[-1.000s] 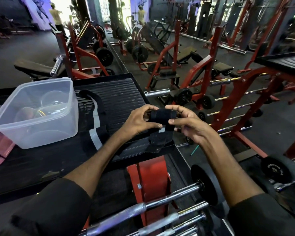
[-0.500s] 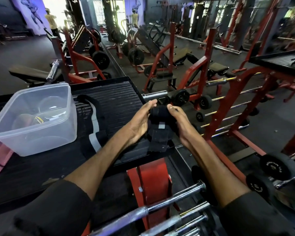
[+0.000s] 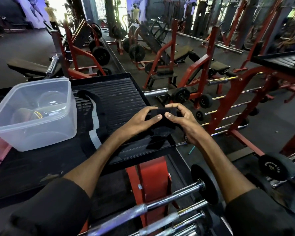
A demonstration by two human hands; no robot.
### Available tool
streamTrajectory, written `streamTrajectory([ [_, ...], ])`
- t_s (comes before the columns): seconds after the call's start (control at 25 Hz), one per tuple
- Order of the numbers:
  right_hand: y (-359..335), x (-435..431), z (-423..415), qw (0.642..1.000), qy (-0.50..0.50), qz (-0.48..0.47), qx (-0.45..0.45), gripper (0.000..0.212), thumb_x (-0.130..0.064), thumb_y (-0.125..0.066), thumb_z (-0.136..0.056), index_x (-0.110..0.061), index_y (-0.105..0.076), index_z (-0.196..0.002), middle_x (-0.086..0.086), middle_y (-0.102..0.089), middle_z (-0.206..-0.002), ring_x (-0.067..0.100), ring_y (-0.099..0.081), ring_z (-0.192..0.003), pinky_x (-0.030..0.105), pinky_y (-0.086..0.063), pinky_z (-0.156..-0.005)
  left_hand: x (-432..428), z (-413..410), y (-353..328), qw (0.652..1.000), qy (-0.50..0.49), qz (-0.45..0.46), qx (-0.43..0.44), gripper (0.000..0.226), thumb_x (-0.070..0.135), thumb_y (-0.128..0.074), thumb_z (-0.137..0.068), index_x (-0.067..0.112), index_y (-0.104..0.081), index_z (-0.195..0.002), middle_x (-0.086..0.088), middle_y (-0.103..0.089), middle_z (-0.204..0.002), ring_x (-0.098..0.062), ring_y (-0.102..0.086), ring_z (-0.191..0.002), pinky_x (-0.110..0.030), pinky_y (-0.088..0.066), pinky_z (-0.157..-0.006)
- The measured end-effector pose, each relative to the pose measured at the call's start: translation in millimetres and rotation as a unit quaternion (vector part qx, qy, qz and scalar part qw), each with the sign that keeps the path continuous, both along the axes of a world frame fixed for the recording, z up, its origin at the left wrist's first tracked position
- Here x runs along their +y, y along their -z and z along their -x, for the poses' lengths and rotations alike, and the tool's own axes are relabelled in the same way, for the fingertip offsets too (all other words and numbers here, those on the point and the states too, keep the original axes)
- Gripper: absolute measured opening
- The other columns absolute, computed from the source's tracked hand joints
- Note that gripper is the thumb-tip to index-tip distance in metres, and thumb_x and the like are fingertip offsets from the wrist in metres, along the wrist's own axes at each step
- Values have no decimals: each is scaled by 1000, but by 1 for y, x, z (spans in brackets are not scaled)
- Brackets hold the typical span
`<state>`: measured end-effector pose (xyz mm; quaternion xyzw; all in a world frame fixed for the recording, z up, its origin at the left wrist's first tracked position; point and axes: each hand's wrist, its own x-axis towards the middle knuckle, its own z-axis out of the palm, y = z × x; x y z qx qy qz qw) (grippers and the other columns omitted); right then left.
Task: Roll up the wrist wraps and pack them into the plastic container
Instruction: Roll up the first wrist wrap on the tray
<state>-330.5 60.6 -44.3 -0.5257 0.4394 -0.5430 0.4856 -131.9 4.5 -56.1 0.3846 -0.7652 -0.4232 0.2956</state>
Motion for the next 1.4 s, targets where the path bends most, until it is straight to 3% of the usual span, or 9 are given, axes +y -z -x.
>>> streamTrajectory([
  [0.16, 4, 0, 8, 999, 0, 34, 14, 36, 8, -72, -83, -2, -63, -117, 4, -70, -110, 11, -67, -97, 25, -56, -83, 0, -2, -4, 1000, 3, 25, -16, 49, 46, -74, -85, 21, -60, -125, 3, -64, -124, -10, -61, -116, -36, -49, -105],
  [0.32, -1, 2, 13, 998, -55, 12, 3, 40, 13, -71, -79, -5, -66, -116, 7, -71, -117, 17, -67, -108, 30, -57, -87, 2, -5, -7, 997, -24, 65, -27, 45, 36, -86, -75, 24, -63, -111, 8, -69, -101, 2, -66, -89, -24, -57, -81],
  [0.48, -13, -2, 11, 974, -53, -116, -187, 26, -10, -63, -91, -16, -66, -117, -6, -73, -76, 17, -64, -89, 38, -53, -83, 5, -4, -9, 995, -52, 85, 32, 53, 28, -93, -66, 23, -64, -111, 13, -70, -102, 6, -67, -92, -14, -53, -84],
  [0.6, -8, -1, 5, 989, -29, -141, -35, 22, -42, -63, -92, -27, -74, -104, -4, -73, -84, 15, -65, -82, 29, -49, -67, 9, 0, -7, 991, -51, 90, 85, 55, 20, -94, -64, 21, -64, -110, 10, -71, -106, -2, -69, -101, -21, -56, -89],
  [0.72, -4, 1, 4, 992, -42, -106, 58, 39, -60, -52, -95, -30, -70, -112, -6, -73, -104, 9, -67, -95, 28, -48, -69, 10, 3, -5, 988, -54, 88, 114, 57, 19, -94, -63, 24, -64, -111, 4, -72, -109, -10, -69, -105, -25, -56, -89],
  [0.96, -15, 2, 4, 999, -2, -33, -31, 25, -36, -56, -102, -16, -63, -117, -7, -74, -95, 5, -70, -88, 22, -55, -71, 20, 8, -19, 981, 11, -147, 129, 40, 21, -70, -93, 21, -56, -131, 5, -74, -110, -6, -71, -98, -23, -59, -76],
  [1.12, -16, -2, 10, 999, 20, -14, 21, 22, -33, -59, -101, -20, -63, -118, -4, -70, -103, 4, -67, -89, 24, -52, -75, 17, 2, -26, 957, 29, -257, 132, 46, 53, -54, -96, 26, -58, -134, 0, -71, -111, -17, -67, -108, -46, -55, -99],
  [1.2, -16, -1, 12, 999, 2, 16, 41, 24, -27, -64, -98, -20, -64, -121, -2, -67, -107, 5, -66, -90, 25, -51, -76, 19, 2, -28, 955, 15, -263, 137, 50, 57, -49, -97, 26, -56, -136, 5, -74, -102, -17, -66, -105, -47, -54, -100],
  [1.4, -21, 4, 9, 995, -50, 78, -24, 38, 3, -73, -84, -11, -64, -118, 8, -65, -115, 15, -63, -104, 27, -54, -89, 26, 0, -23, 961, -3, -202, 189, 43, 41, -65, -93, 23, -57, -132, -4, -70, -122, -21, -70, -106, -46, -56, -98],
])
